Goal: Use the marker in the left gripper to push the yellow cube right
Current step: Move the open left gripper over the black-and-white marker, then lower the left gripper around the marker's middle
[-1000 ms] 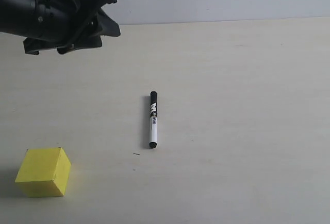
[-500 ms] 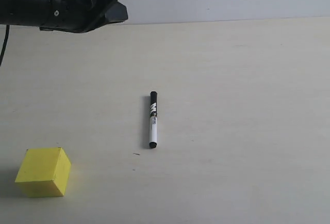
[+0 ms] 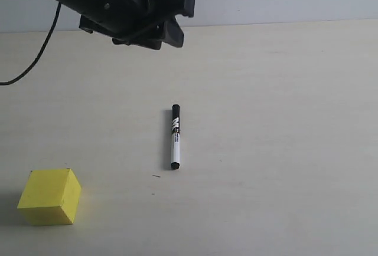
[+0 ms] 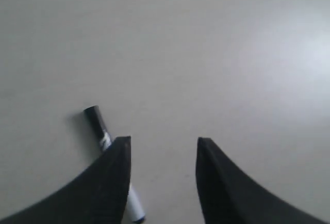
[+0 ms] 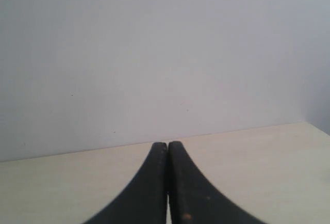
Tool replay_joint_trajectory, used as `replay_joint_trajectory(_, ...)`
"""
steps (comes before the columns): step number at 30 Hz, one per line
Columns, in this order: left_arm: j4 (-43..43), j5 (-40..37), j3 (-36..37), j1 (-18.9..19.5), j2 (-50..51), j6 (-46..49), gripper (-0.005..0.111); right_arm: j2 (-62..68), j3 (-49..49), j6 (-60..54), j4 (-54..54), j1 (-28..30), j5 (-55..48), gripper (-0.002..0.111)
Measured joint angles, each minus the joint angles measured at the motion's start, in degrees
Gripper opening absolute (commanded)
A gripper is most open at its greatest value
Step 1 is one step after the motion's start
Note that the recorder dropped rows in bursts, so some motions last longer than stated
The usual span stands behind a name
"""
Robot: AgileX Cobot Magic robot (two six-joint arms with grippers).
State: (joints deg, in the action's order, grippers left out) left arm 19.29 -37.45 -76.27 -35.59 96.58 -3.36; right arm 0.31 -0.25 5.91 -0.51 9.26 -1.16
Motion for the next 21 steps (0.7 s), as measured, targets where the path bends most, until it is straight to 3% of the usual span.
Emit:
replay_joint_trajectory(5, -17.27, -4.89, -4.3, -3.49, 2.73, -7.94, 0.043, 0.0, 0.0, 0.0, 0.0, 0.0, 0.0, 0.0)
replay_joint_trajectory(9, -25.22, -11.51, -7.45, -4.74, 4.7, -19.77, 0.056, 0.0, 0.0, 0.0, 0.0, 0.0, 0.0, 0.0)
replay_joint_trajectory(14, -25.35, -21.28, -10.75, -4.74, 10.0, -24.78, 0.059, 0.0, 0.0, 0.0, 0.0, 0.0, 0.0, 0.0)
replay_joint_trajectory(21, -16.73, -21.63, -11.13, -4.74, 16.29, -25.32, 0.059, 0.0, 0.0, 0.0, 0.0, 0.0, 0.0, 0.0)
